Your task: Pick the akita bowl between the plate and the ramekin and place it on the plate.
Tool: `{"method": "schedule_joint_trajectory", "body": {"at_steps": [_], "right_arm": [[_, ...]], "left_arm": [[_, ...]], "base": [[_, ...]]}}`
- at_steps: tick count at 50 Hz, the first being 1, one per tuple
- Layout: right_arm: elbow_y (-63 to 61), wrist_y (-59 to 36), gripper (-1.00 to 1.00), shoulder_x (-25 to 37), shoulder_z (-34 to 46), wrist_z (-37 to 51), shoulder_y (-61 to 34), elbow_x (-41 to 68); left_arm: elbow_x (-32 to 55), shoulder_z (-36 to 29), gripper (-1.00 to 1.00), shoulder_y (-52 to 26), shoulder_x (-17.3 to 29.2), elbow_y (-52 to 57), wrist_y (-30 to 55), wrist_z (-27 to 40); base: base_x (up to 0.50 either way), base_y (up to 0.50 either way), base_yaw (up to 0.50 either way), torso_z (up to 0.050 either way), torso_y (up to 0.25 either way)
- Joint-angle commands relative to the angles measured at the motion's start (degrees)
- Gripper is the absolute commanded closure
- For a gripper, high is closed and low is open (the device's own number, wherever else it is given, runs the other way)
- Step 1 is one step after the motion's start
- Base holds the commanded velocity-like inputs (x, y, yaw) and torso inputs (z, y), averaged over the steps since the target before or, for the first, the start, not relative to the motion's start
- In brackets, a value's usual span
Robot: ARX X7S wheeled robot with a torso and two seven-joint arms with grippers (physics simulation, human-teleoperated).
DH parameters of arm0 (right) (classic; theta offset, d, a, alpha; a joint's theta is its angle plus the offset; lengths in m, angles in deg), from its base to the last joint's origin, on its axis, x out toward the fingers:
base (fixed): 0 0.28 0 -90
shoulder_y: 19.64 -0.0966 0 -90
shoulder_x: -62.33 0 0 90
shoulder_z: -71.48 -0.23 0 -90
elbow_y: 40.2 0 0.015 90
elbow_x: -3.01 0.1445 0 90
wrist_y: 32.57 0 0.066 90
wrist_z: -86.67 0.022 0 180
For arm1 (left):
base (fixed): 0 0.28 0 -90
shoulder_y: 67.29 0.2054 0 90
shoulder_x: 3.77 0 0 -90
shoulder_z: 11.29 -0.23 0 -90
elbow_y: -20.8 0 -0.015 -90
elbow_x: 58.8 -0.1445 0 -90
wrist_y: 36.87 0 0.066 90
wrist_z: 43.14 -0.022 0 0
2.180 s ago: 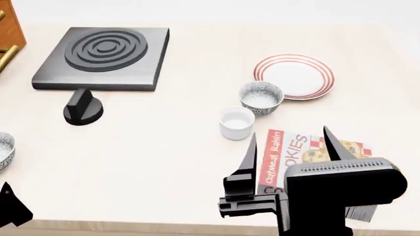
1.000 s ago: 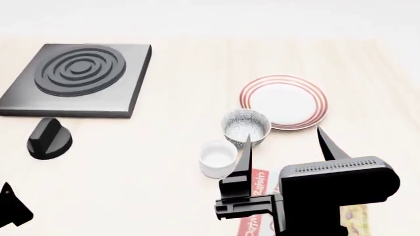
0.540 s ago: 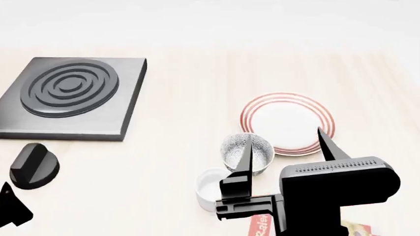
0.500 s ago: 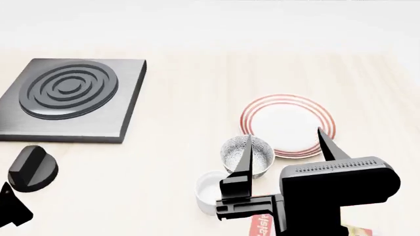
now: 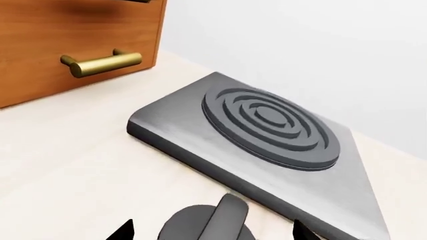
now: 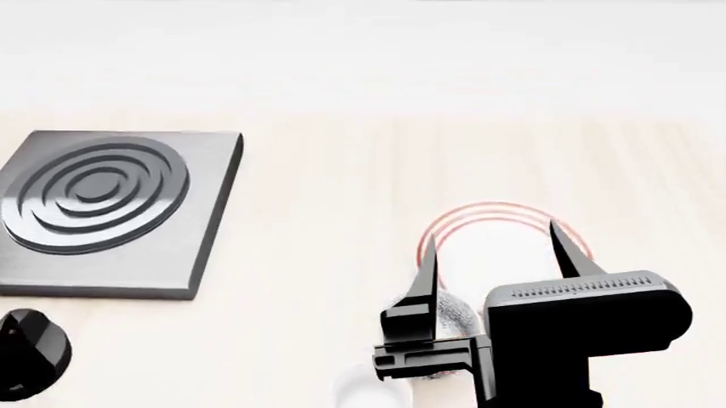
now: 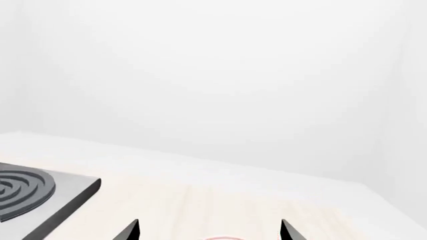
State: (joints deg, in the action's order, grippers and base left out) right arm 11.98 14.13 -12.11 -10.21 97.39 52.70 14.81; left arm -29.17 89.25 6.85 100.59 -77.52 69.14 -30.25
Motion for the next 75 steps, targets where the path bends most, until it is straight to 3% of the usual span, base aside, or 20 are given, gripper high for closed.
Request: {"method": "schedule_joint_trajectory", "body": {"at_steps": [1,33,40,41,49,54,66,67,75], "right_arm": [[0.21,0.13,-1.00,0.15,0.19,0.25,-0.06,0.22],[1.42,0.03,-1.00,0.05,0.05,1.03,-0.05,1.43],[3.85,-4.35,-1.00,-1.90,-1.33,1.99,-1.47,3.46],[4.25,-8.51,-1.00,-2.25,-1.60,2.66,-2.47,4.19],[5.69,-8.88,-1.00,-4.42,-5.22,1.47,-2.69,8.19],[6.77,-13.49,-1.00,-4.10,-3.82,2.63,-4.28,8.08],[12.53,-13.72,-1.00,-3.34,-1.99,2.89,-6.38,6.88],[13.03,-13.85,-1.00,-6.38,-6.46,3.73,-6.09,9.33],[14.85,-21.34,-1.00,-6.37,-6.55,3.37,-7.32,12.10]], "left_arm": [[0.15,-0.16,-1.00,0.02,0.13,0.01,-0.12,0.15],[0.61,-0.55,-1.00,-0.01,0.42,-0.30,-0.46,0.53],[0.70,-0.63,-1.00,-0.11,0.47,-0.50,-0.53,0.60],[0.75,-0.64,-1.00,-0.08,0.49,-0.38,-0.46,0.67],[0.97,-0.77,-1.00,0.10,0.56,0.13,-0.15,1.00],[0.95,-0.81,-1.00,-0.10,0.55,-0.42,-0.41,0.99],[1.26,-0.82,-1.00,-0.31,0.60,-0.79,-0.38,1.23],[1.30,-0.72,-1.00,-0.42,0.58,-1.05,-0.52,1.23],[1.15,-0.92,-1.00,-0.51,0.67,-1.31,-0.70,1.41]], "base": [[0.27,0.00,0.00,0.000,0.000],[0.23,0.00,0.00,0.000,0.000],[0.00,0.00,0.00,0.000,0.000],[0.00,0.00,0.00,0.000,0.000],[0.00,0.00,0.00,0.000,0.000],[0.00,0.00,0.00,0.000,0.000],[0.00,0.00,0.00,0.000,0.000],[0.00,0.00,0.00,0.000,0.000],[0.00,0.00,0.00,0.000,0.000]]}}
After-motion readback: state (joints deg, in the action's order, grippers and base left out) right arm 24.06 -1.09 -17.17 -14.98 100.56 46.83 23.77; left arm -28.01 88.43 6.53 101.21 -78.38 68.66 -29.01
